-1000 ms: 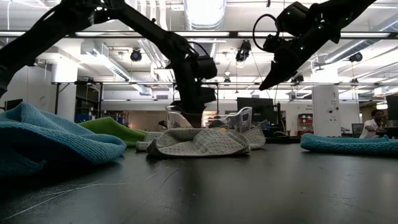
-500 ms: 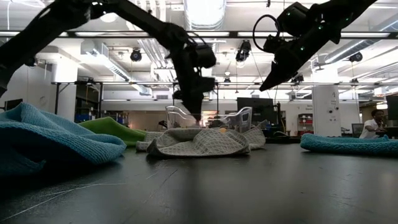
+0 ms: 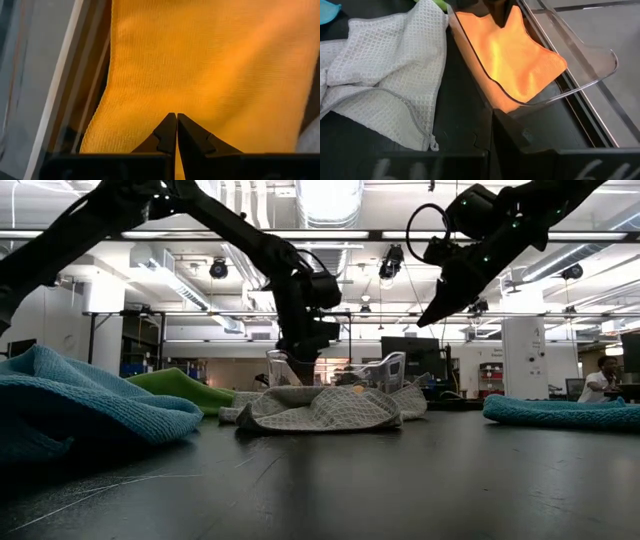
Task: Fold microfiber towels
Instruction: Put the orange microfiber cloth into the transparent bin
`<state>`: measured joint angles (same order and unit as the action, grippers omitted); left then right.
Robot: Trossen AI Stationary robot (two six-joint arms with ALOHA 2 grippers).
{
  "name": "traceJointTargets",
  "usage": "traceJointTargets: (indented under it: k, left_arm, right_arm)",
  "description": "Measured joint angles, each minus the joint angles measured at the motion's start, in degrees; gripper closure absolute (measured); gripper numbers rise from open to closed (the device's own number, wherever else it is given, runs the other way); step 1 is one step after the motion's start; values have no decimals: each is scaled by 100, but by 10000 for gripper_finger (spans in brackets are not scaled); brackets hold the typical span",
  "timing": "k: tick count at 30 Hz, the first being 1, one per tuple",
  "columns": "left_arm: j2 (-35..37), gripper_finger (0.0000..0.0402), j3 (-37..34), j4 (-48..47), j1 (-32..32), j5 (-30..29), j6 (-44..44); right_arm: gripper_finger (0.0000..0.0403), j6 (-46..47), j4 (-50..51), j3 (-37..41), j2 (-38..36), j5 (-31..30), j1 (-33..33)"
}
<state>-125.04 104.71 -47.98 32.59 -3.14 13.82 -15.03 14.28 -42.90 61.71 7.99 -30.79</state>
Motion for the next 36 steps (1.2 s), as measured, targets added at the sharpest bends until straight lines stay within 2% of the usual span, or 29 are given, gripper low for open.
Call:
traceJointTargets:
  k: [12, 22, 26, 30, 34, 36]
  left_arm:
    - [-142, 402, 37, 447, -1, -74, -115]
    - [454, 402, 63, 443, -235, -42, -140]
    - [815, 402, 24, 482, -462, -19, 216]
    - [956, 402, -26, 333, -492, 8, 612]
    - [1023, 402, -129, 275, -404, 230, 1091]
    - [1020, 402, -246, 284, -327, 287, 1291]
  right_arm:
    - [394, -4, -2, 9, 0, -1, 0]
    - [394, 48, -4, 18, 0, 2, 0]
    - [394, 385, -389, -38, 76, 10, 0]
    - [394, 489, -226, -813, 605, 13, -43]
    - [394, 111, 685, -2073, 1612, 46, -136]
    - [394, -160, 1211, -2798, 2228, 332, -249]
